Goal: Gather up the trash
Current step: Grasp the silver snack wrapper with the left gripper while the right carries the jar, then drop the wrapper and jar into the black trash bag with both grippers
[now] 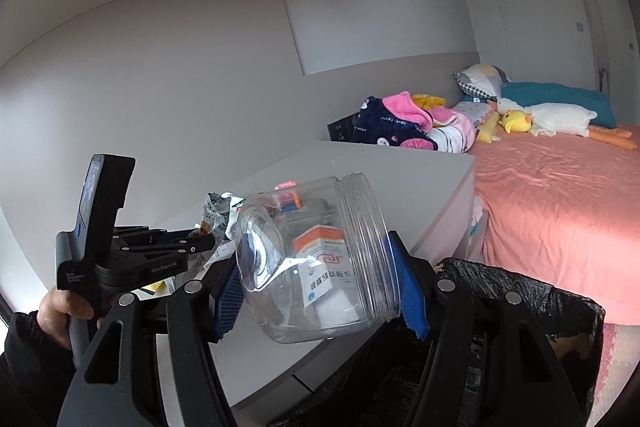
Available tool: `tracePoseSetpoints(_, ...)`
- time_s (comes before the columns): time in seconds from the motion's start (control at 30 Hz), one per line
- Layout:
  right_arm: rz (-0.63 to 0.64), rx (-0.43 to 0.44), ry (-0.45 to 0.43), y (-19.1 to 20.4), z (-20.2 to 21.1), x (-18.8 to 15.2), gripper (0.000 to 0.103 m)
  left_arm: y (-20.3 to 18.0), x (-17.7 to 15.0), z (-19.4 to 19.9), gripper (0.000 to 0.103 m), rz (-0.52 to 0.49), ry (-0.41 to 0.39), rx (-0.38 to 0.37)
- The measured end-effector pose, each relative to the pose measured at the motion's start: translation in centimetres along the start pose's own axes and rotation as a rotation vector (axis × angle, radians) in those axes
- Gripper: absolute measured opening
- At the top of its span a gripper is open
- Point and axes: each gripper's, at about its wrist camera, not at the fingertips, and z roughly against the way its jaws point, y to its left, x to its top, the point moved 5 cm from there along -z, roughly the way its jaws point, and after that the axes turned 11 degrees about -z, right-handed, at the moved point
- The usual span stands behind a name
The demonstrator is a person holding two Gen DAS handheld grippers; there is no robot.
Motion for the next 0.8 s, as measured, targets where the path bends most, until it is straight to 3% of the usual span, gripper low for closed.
tracePoseSetpoints(0.37,-0.02,-0.083,-0.025,-3.0,3.3,-0.2,0.066,-6.6,2.0,0.7,0.022,-0.059,-0.041,-0.133)
tracePoseSetpoints(0.8,-0.086,-0.226,-0.023,-8.0,5.8,-0.5,0.066,-14.5,2.3,0.0,0.023,-0.163,-0.012,-0.321)
